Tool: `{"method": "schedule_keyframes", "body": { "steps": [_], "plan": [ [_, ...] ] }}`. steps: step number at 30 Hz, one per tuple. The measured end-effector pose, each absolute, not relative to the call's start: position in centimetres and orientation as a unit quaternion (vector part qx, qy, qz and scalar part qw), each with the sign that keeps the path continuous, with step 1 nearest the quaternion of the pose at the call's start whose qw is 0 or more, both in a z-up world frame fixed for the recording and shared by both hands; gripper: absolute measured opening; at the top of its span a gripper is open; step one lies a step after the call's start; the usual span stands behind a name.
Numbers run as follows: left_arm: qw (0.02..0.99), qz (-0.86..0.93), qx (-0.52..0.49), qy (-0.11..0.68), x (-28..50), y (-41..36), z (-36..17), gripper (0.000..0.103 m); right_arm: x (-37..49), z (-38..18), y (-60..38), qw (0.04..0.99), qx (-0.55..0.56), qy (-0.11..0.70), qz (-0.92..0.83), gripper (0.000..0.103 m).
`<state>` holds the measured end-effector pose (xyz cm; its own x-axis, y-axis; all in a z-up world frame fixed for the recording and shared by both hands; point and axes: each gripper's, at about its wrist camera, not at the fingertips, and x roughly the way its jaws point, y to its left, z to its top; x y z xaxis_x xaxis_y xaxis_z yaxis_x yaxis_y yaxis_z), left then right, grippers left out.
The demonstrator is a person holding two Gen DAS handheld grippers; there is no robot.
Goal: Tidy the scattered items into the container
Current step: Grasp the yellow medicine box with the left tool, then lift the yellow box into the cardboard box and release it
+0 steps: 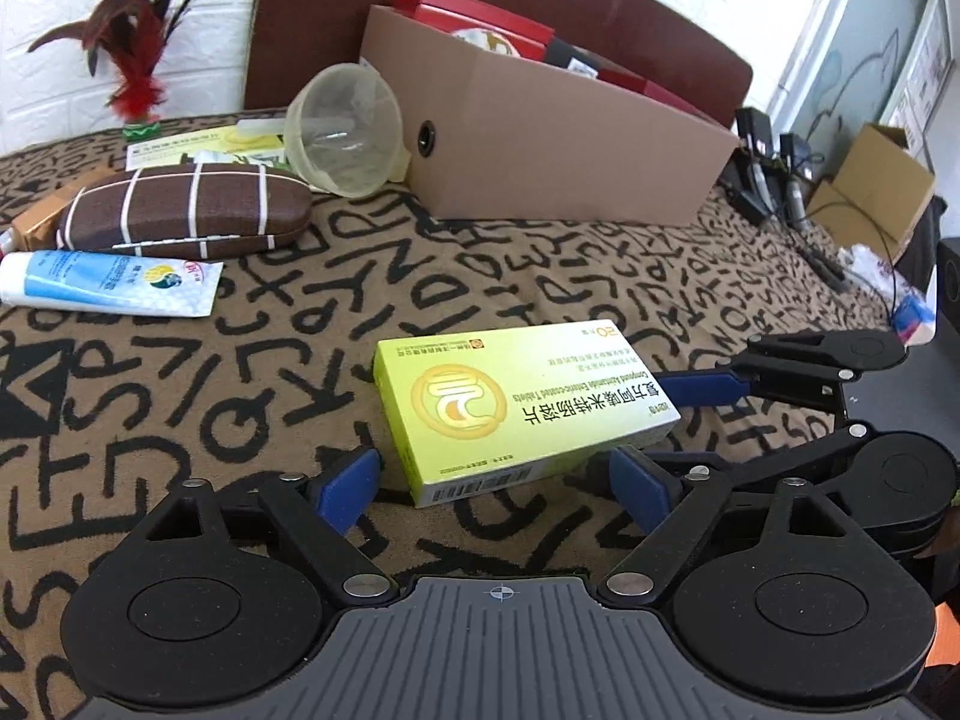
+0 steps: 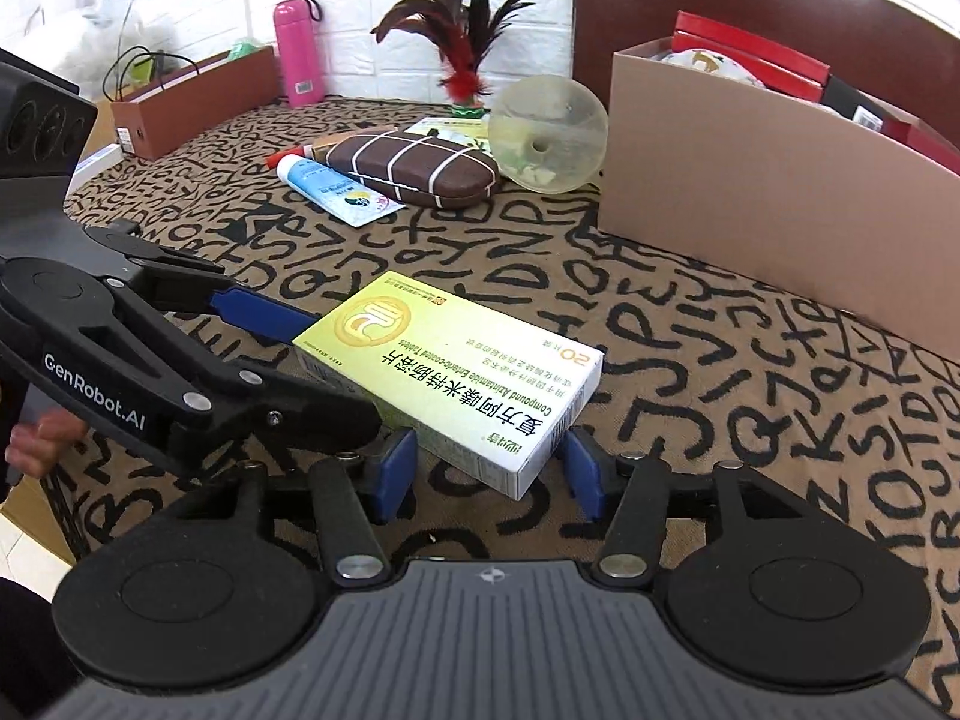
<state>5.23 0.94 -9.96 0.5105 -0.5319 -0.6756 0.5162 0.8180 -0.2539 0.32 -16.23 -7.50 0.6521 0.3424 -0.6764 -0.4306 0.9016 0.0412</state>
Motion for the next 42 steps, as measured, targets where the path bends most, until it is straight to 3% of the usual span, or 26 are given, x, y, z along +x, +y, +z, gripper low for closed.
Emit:
{"method": "schedule_keyframes", "body": {
  "steps": [7, 20, 42],
  "plan": [
    [0.878, -0.291, 0.001, 0.380, 6.2, 0.1, -10.4, 0.092, 0.6, -7.7, -17.1, 0.907, -0.059, 0.355, 0.218, 0.060],
    [0.882, -0.269, -0.018, 0.387, 5.7, -1.5, -9.2, 0.074, 0.4, -7.5, -18.1, 0.914, -0.047, 0.342, 0.212, 0.056],
    [0.912, -0.323, 0.027, 0.250, 10.3, -10.1, 2.3, 0.074, 1.7, 2.9, -25.0, 0.965, -0.102, 0.196, 0.141, 0.056]
  ]
}}
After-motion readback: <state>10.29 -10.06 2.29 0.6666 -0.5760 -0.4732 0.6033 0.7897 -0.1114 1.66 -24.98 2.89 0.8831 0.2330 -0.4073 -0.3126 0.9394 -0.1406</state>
